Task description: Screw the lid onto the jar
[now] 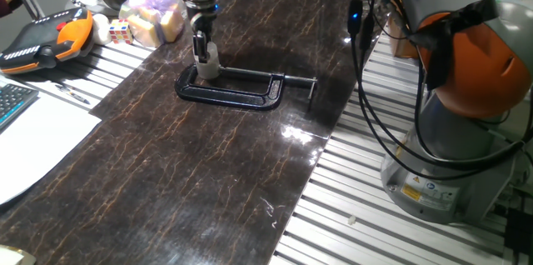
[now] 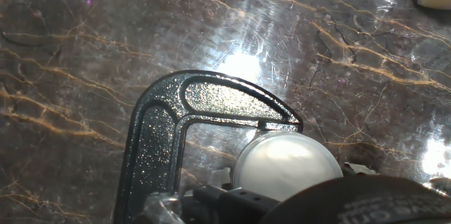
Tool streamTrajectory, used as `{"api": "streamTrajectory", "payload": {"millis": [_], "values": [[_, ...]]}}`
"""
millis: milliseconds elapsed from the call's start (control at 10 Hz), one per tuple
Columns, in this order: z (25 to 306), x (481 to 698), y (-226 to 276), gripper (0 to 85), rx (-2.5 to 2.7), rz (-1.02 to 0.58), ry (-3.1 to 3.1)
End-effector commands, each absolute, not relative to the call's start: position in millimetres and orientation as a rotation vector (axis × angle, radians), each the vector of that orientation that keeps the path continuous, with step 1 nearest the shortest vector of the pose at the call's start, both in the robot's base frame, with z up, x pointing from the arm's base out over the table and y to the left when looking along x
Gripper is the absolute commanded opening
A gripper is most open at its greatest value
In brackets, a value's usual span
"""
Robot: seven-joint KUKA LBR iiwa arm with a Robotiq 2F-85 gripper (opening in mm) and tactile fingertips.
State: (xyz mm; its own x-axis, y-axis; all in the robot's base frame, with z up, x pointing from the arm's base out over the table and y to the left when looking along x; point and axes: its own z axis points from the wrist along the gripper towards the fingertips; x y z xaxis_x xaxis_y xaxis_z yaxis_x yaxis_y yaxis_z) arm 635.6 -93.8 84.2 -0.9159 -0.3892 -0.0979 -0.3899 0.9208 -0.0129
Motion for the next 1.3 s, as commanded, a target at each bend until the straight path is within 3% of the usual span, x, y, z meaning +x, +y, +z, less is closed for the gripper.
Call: {"api": "streamTrajectory", "payload": {"millis": [0,200,400,1200], "values": [[84.3,635.6,-93.9,74.7,-0.613,0.010,2.980],[84.4,635.7,-93.9,73.3,-0.624,0.009,2.976],[84.4,635.6,-94.1,62.3,-0.632,0.005,2.979],[84.2,635.5,-93.8,63.0,-0.495,0.006,2.991]]}}
